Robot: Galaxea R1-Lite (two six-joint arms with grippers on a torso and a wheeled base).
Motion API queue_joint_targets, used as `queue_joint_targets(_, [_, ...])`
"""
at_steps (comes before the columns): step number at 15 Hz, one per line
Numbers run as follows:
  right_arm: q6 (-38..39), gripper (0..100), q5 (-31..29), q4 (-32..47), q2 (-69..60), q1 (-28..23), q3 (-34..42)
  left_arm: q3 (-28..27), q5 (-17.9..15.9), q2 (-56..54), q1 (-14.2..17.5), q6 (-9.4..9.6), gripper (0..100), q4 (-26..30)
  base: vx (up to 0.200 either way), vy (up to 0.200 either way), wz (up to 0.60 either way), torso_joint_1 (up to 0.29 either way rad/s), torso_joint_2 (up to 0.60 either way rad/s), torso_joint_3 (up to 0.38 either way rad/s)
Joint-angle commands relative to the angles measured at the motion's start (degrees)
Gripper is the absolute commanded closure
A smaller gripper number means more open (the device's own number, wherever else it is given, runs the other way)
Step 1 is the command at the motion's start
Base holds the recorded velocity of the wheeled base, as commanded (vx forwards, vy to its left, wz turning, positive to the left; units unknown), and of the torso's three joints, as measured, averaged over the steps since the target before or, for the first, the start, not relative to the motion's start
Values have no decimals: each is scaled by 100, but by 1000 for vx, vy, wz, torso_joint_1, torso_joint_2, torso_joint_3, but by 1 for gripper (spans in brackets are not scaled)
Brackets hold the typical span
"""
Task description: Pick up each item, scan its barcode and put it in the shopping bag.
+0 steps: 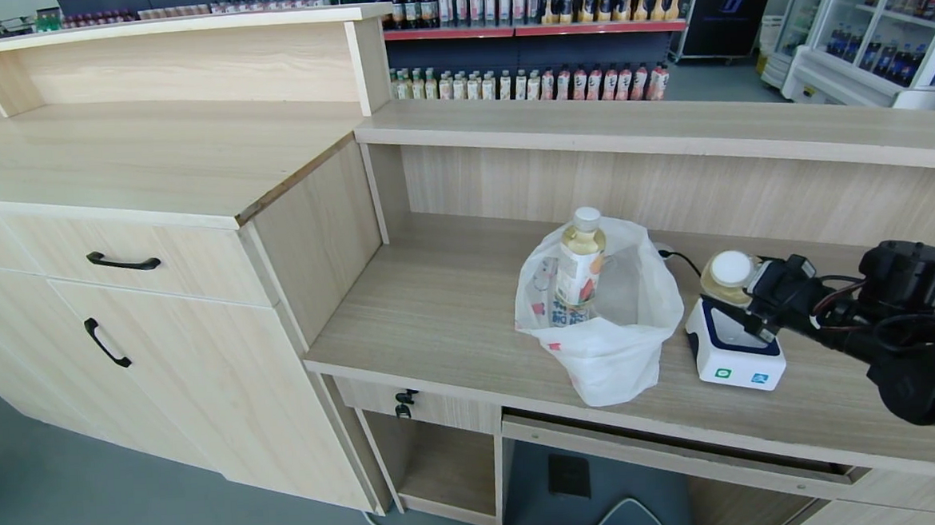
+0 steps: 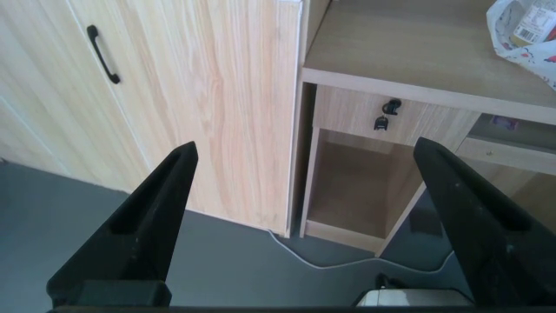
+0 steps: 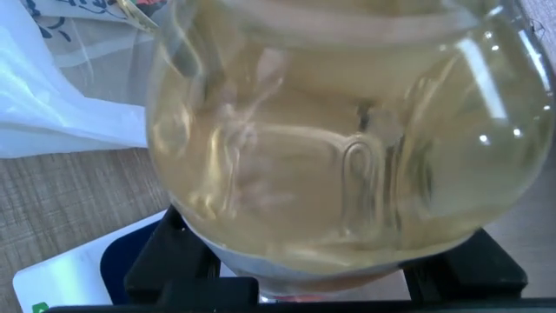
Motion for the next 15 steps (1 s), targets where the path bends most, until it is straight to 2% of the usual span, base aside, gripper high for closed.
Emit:
queue_joint_targets(1, [-9,100,3,-17,25,2,-10,0,0,0,0,-2,0,-1,0,0,0,0,0,0])
queue_joint_targets(7, [44,100,-32,9,-168,20,-63,0,0,0,0,-2,0,-1,0,0,0,0,0,0])
queue_joint_targets(10, [721,100,-67,493,-1240,-68,-142,0,0,0,0,-2,0,-1,0,0,0,0,0,0])
queue_joint_targets(13, [976,100,-59,1952,-2453,-745,-116,0,0,0,0,-2,0,-1,0,0,0,0,0,0])
queue_joint_targets(15, [940,100,-41,2479,-2752,-1334,-107,0,0,0,0,-2,0,-1,0,0,0,0,0,0])
